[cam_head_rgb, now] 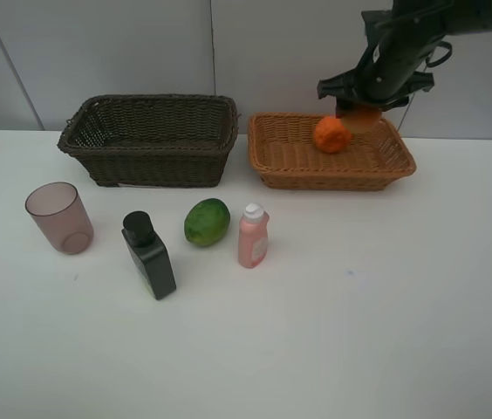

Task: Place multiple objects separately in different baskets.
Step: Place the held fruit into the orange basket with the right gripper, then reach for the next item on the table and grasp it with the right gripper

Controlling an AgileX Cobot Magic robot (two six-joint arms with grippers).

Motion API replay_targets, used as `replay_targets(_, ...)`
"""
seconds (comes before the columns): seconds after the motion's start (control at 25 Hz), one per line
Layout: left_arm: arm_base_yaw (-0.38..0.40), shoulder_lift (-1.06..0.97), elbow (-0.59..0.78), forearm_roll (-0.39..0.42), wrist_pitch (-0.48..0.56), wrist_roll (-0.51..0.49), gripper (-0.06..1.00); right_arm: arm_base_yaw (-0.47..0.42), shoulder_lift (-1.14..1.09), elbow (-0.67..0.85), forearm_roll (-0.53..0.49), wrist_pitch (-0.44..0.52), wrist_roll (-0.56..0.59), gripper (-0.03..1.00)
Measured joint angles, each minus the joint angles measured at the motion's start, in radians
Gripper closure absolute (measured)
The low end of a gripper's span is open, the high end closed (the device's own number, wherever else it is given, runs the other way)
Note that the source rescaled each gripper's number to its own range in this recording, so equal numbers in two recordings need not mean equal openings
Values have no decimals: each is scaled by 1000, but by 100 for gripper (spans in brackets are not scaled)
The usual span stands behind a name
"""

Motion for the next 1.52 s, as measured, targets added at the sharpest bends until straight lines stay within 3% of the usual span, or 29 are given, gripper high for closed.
replay_targets(0.4,0,0,0,0,0,0,-4,-19,94,0,0,-46,0,53)
replay_targets(0.6,0,0,0,0,0,0,-4,-19,95,0,1,-49,3,9)
replay_targets(0.8,0,0,0,0,0,0,-4,-19,92,0,38,-12,3,-3)
replay_targets(1.16,0,0,0,0,0,0,-4,-18,-26,0,286,203,-35,-3)
replay_targets(1.52,0,0,0,0,0,0,-4,112,-107,-4,349,486,-36,-3)
